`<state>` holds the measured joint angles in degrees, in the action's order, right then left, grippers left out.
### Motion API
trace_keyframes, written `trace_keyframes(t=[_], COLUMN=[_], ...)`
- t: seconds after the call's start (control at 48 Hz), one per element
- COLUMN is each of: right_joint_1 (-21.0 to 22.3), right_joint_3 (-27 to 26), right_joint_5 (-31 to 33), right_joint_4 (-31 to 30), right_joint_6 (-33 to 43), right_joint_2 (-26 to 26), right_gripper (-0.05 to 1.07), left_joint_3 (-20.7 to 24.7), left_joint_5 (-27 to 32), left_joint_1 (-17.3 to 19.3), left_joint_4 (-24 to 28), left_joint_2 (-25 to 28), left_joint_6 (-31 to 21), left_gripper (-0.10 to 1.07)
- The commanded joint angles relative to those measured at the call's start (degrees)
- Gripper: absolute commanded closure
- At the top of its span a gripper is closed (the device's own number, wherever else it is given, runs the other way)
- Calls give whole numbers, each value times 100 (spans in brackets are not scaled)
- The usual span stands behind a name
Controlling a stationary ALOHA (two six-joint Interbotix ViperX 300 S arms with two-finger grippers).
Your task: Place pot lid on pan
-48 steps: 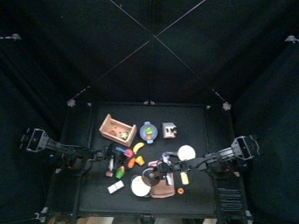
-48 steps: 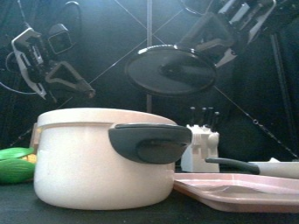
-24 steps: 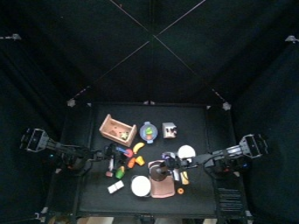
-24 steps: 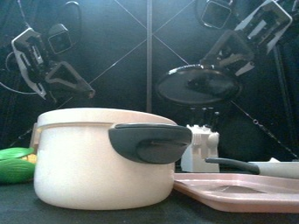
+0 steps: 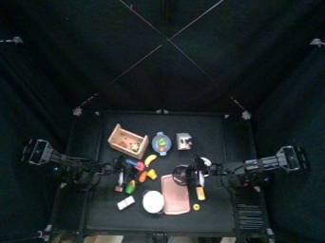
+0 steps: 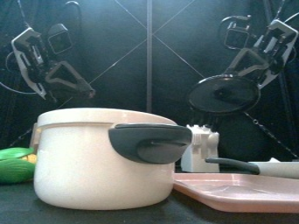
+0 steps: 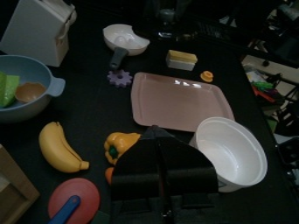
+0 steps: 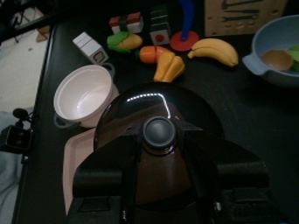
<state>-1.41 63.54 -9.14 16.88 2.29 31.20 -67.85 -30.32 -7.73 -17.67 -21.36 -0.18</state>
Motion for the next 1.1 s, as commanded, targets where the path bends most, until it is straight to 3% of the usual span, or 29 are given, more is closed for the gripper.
trace_keyframes(t=[0.0, 0.229, 0.417, 0.646, 0.917, 1.083], right_joint_1=[167, 562, 1046, 1354, 1784, 2276], right_joint_3=[97, 360, 281, 246, 70, -193], right_joint_5=[-35, 114, 861, 1222, 2004, 2865], right_joint_4=[299, 580, 615, 580, 448, 141], right_joint_6=[0, 0, 9, 9, 9, 35], right_joint_2=[404, 976, 1090, 1213, 1635, 1978], right_gripper=[33, 33, 33, 33, 33, 33], left_joint_3=[70, 70, 70, 53, 44, 44], left_joint_5=[-44, -44, -44, -26, 0, 0], left_joint_1=[0, -9, -9, 0, -9, -9], left_joint_4=[18, 18, 9, 9, 0, 0], left_joint_2=[-9, -9, -9, -9, -9, 0], left_joint_6=[0, 0, 0, -9, -9, -9], left_gripper=[100, 100, 100, 100, 100, 100])
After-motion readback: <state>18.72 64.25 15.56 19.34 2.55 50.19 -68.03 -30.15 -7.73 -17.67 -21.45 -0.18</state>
